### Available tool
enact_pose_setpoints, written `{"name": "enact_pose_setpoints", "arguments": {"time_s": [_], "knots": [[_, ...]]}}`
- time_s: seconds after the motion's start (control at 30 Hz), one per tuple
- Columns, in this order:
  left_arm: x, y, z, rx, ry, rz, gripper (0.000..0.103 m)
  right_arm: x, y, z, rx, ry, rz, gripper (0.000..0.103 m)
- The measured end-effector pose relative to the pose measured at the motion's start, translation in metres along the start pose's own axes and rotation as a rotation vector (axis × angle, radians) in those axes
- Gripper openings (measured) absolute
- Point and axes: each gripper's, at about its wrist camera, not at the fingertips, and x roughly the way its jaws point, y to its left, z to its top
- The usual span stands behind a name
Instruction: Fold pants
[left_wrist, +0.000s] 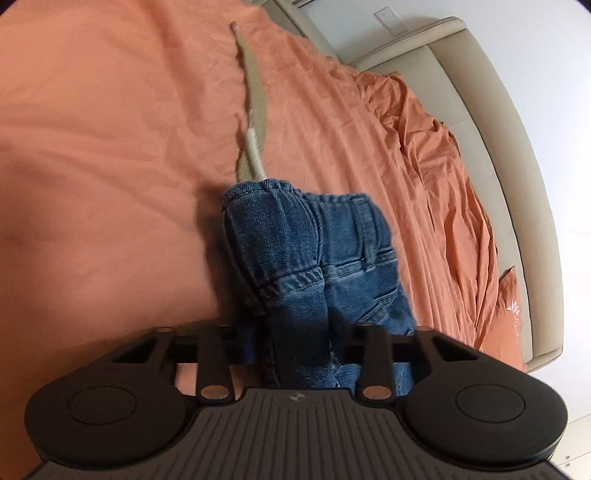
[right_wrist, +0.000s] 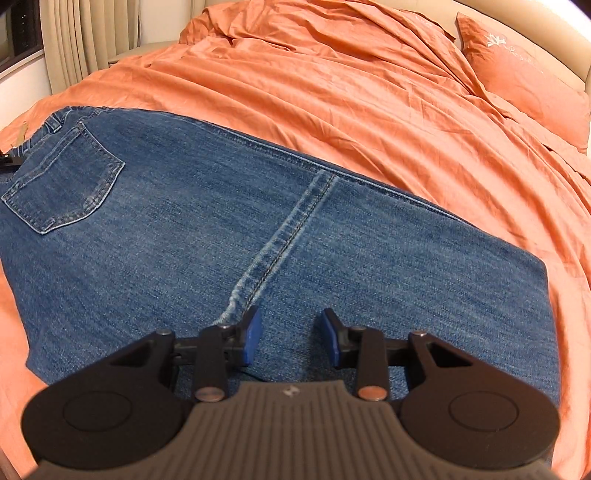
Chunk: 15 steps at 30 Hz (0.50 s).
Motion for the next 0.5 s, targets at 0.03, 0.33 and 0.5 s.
{"name": "enact_pose_setpoints", "arguments": {"time_s": [0.03,0.33,0.5], "knots": [[-0.006,-0.005,-0.002,0.021,-0.017,-0.013,0.025,0.000,0.000,0.000,0.002,-0.001,0.002,0.032],[-0.060,-0.140,-0.055,0.543,-0.176,-0.021,0.021,-0.022,-0.009,-0.001,0.048,-0.043,0.020,0.032],[-0.066,-0.214,-0.123,0.876,-0.179,-0.037,0.021,-0.041,-0.023,-0.005,0.124,-0.060,0.026,0.032]]}}
